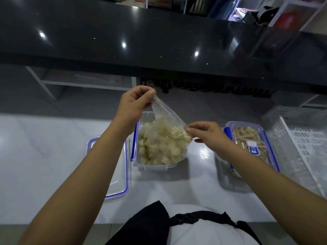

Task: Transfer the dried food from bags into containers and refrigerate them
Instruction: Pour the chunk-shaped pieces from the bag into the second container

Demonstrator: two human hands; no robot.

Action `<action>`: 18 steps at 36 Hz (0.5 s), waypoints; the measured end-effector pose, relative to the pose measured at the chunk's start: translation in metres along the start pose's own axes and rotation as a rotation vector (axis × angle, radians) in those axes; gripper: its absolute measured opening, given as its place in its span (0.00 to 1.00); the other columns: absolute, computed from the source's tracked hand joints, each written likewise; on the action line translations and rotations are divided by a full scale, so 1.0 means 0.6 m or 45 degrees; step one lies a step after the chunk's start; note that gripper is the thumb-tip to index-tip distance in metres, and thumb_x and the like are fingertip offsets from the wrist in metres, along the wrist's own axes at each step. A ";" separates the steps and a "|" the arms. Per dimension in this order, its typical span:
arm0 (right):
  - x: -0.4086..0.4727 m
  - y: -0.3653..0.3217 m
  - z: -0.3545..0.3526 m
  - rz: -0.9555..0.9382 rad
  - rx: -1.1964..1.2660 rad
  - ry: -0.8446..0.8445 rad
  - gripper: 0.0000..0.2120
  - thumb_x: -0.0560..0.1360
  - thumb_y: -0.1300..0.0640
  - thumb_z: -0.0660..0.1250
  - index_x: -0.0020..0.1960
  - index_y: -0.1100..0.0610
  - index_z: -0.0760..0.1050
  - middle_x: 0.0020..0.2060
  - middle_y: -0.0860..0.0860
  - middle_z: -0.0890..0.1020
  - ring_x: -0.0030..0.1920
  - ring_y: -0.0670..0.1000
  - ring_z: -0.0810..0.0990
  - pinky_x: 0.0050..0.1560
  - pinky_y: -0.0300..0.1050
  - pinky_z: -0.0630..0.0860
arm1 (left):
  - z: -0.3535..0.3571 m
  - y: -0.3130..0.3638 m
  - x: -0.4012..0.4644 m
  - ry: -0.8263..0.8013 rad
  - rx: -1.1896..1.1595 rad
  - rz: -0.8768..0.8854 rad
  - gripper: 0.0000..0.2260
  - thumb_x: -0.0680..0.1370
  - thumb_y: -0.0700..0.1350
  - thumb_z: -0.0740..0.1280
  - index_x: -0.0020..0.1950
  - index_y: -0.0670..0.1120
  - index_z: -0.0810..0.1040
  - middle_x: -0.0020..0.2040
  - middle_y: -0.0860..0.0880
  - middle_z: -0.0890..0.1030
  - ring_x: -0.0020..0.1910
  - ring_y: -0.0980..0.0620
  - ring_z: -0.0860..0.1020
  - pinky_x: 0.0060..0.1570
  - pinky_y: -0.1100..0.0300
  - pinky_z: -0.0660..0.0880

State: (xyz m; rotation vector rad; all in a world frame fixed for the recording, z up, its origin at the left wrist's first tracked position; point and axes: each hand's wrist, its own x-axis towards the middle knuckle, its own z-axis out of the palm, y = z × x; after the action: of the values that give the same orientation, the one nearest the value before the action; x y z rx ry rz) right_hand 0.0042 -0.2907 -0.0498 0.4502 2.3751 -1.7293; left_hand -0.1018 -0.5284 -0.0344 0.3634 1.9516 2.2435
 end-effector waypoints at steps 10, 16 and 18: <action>-0.002 0.004 -0.013 0.198 0.075 -0.353 0.12 0.78 0.64 0.68 0.60 0.57 0.80 0.46 0.56 0.85 0.47 0.53 0.84 0.55 0.52 0.81 | 0.001 0.005 -0.003 0.019 -0.059 -0.005 0.07 0.81 0.42 0.68 0.48 0.51 0.85 0.45 0.50 0.84 0.45 0.54 0.82 0.48 0.62 0.79; -0.001 -0.010 -0.006 0.107 0.236 -0.063 0.04 0.73 0.62 0.75 0.47 0.61 0.84 0.37 0.53 0.85 0.36 0.50 0.79 0.42 0.43 0.82 | -0.008 0.010 -0.012 0.067 -0.060 -0.012 0.06 0.82 0.40 0.66 0.50 0.46 0.83 0.44 0.50 0.84 0.45 0.54 0.82 0.48 0.60 0.80; -0.006 -0.022 -0.011 0.048 0.297 -0.022 0.02 0.74 0.61 0.74 0.45 0.59 0.85 0.37 0.54 0.84 0.35 0.49 0.79 0.41 0.44 0.83 | -0.014 0.014 -0.014 0.072 -0.056 -0.012 0.06 0.82 0.40 0.66 0.51 0.45 0.83 0.44 0.49 0.84 0.46 0.52 0.82 0.50 0.58 0.81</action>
State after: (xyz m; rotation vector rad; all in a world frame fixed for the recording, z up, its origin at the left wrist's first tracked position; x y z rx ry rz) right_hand 0.0033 -0.2890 -0.0347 0.5060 2.1476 -1.9929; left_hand -0.0957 -0.5397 -0.0279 0.2880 1.9226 2.3108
